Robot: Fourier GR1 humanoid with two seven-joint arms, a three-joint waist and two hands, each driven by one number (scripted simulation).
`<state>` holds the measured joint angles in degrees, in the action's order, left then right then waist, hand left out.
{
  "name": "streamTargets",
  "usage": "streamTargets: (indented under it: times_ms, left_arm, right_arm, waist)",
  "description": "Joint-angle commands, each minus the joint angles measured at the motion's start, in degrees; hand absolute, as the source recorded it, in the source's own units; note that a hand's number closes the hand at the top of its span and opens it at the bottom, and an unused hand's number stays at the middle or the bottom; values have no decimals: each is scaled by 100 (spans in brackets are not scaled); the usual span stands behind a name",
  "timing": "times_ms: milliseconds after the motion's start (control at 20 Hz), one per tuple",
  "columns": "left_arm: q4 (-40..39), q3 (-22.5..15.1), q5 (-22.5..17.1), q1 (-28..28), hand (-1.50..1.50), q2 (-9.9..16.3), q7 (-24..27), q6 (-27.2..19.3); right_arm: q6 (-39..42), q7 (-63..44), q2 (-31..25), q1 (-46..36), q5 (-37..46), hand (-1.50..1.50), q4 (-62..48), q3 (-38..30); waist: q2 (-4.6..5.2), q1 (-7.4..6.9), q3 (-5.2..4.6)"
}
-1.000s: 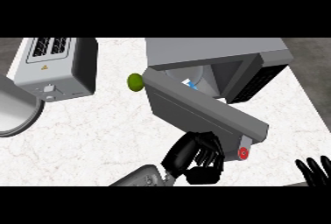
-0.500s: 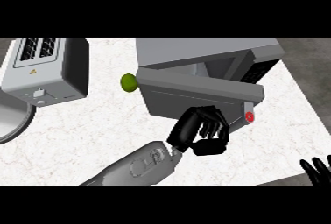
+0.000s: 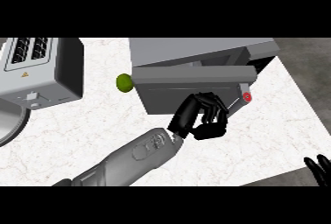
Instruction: Pick up the milk, place it into the microwave and close the microwave
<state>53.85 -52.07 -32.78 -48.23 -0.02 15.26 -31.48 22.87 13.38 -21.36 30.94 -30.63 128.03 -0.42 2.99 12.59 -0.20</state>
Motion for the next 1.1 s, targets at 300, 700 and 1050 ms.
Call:
streamTargets:
  times_ms: [300, 700, 1050]
  left_arm:
    - [-733, 476, -810, -690, 150, 2, 439, 208]
    - [-1104, 673, -1464, -751, 150, 2, 519, 139]
    - [-1229, 634, -1594, -800, 150, 2, 981, -88]
  right_arm:
    - [-76, -230, -174, -114, -303, -150, 239, -212]
    - [-73, -329, -244, -200, -564, -150, 298, -266]
    - [122, -383, -403, -295, -703, -150, 483, -214]
  waist:
    - [75, 126, -2]
    - [126, 240, 6]
    - [159, 274, 1]
